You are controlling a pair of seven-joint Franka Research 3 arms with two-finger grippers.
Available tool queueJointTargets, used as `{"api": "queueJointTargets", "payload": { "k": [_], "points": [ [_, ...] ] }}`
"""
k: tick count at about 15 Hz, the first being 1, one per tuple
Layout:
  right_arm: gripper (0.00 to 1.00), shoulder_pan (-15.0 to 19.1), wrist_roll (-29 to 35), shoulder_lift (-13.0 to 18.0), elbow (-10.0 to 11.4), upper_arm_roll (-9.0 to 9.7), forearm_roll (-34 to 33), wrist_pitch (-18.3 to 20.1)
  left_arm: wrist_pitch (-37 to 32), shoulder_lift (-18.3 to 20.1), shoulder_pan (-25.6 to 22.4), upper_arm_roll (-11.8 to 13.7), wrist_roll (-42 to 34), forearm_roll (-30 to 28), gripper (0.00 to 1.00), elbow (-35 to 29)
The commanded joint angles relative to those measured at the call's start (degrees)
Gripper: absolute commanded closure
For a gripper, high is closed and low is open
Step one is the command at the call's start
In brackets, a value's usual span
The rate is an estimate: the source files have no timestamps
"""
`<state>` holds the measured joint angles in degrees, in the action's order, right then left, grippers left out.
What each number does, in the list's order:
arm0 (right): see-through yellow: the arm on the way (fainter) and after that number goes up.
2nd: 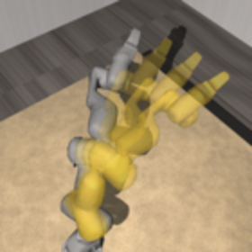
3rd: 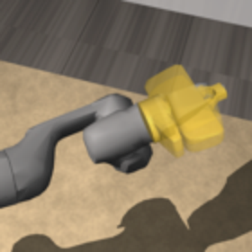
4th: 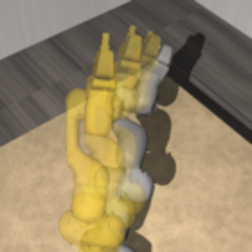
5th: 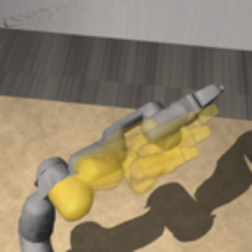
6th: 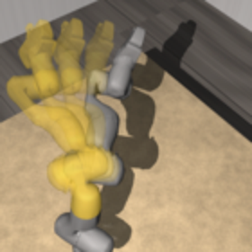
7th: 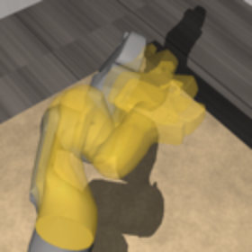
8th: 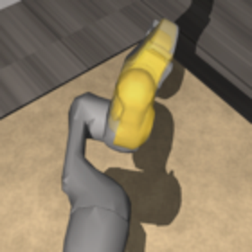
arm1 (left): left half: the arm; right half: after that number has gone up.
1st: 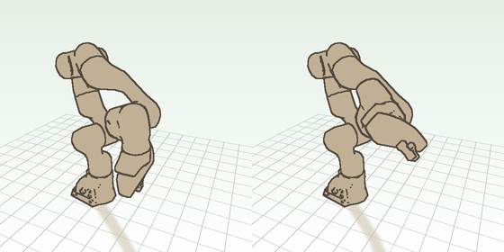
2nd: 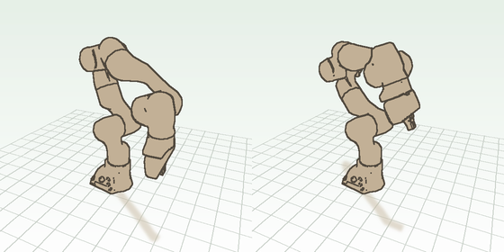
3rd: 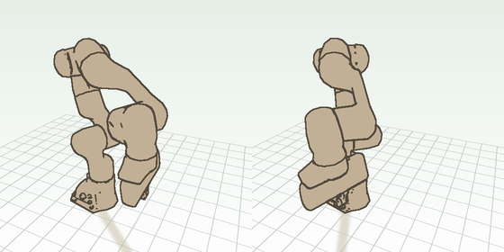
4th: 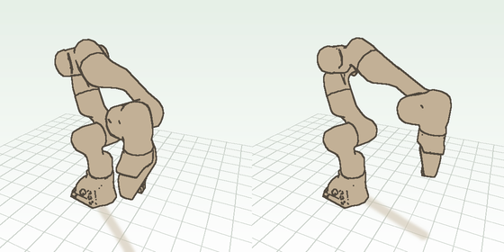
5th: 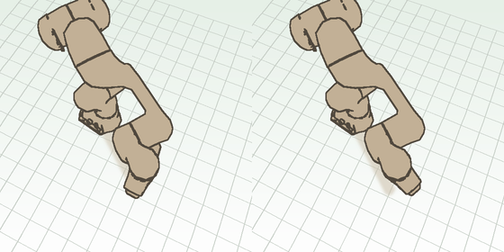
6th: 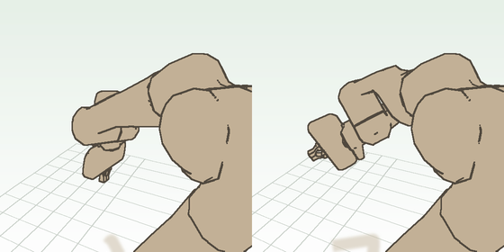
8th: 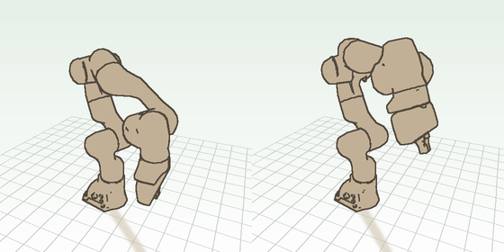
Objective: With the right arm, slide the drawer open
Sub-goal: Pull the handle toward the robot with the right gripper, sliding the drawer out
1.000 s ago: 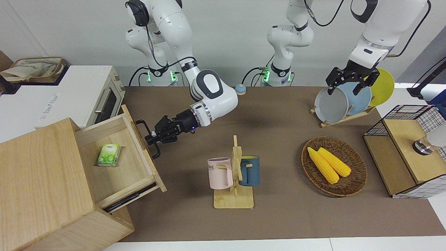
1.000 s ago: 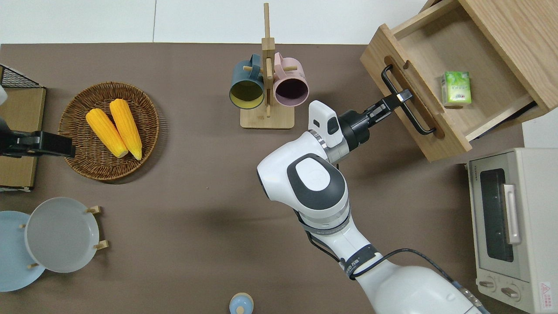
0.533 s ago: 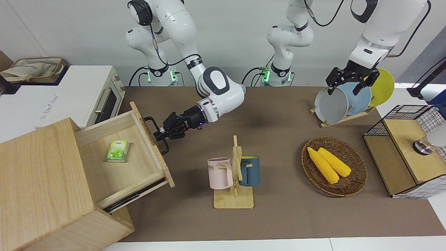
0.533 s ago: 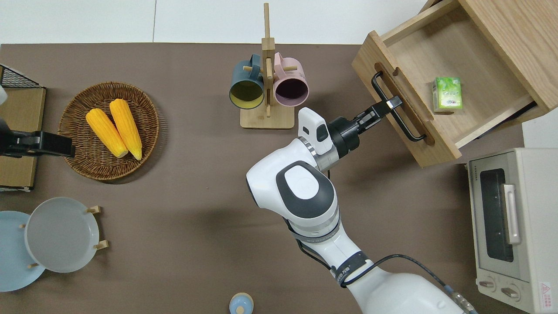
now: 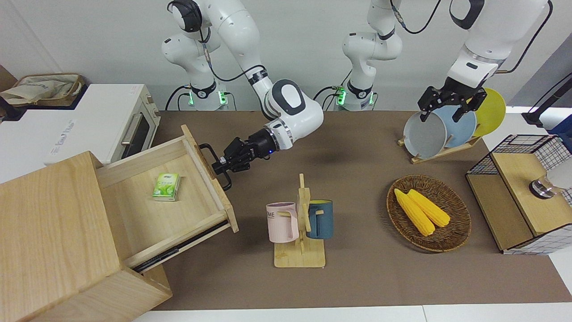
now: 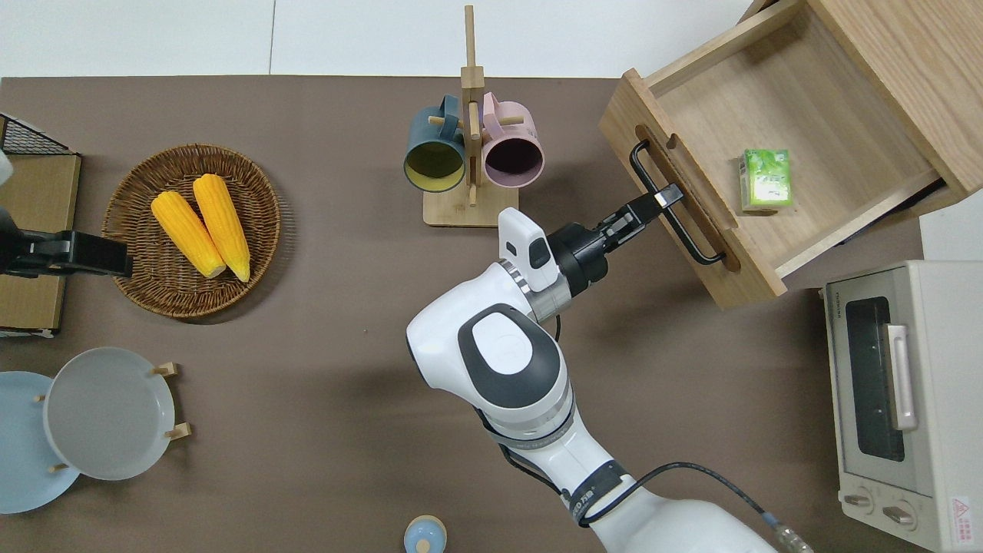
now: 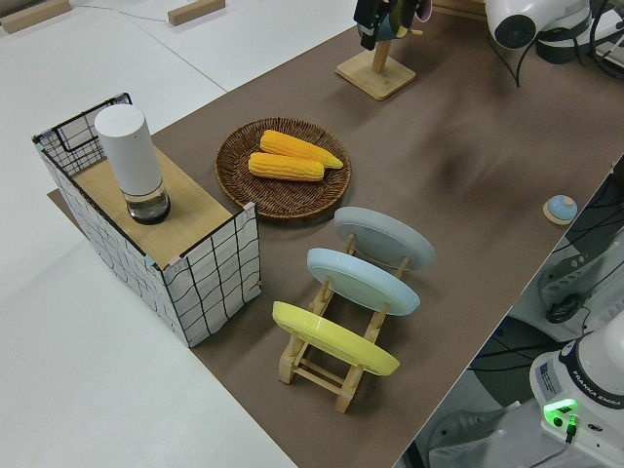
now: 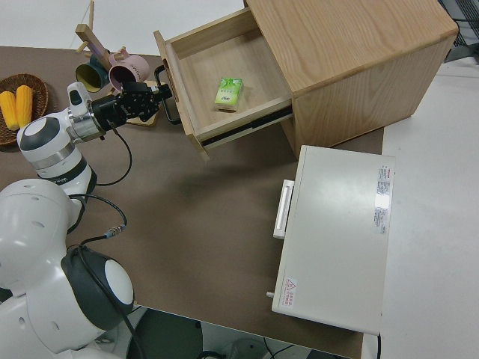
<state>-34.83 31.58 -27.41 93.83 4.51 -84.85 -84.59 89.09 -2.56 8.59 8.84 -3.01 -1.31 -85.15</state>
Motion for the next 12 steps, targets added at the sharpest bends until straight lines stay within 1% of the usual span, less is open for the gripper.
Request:
{"api": "queueJointTargets", "payload": {
  "k": [1,5,7,12],
  "points": [
    [1.0,-1.64,-5.04,-0.28,-0.49,0.06,0.91,0.48,0.04,-0.69,0.99,0.92,-0.33,0.78,0.0,1.12],
    [1.0,-3.22,-5.04,-0.81,-0.49,0.06,1.0,2.15,0.04,-0.69,0.99,0.92,-0.33,0.78,0.0,1.12],
    [1.0,-3.4,-5.04,-0.81,-0.49,0.06,1.0,2.94,0.04,-0.69,0.99,0.92,-0.33,0.87,0.0,1.12],
    [1.0,-3.4,-5.04,-0.9,-0.49,0.06,1.0,2.85,0.04,-0.69,0.99,0.92,-0.33,0.78,0.0,1.12]
  ]
}}
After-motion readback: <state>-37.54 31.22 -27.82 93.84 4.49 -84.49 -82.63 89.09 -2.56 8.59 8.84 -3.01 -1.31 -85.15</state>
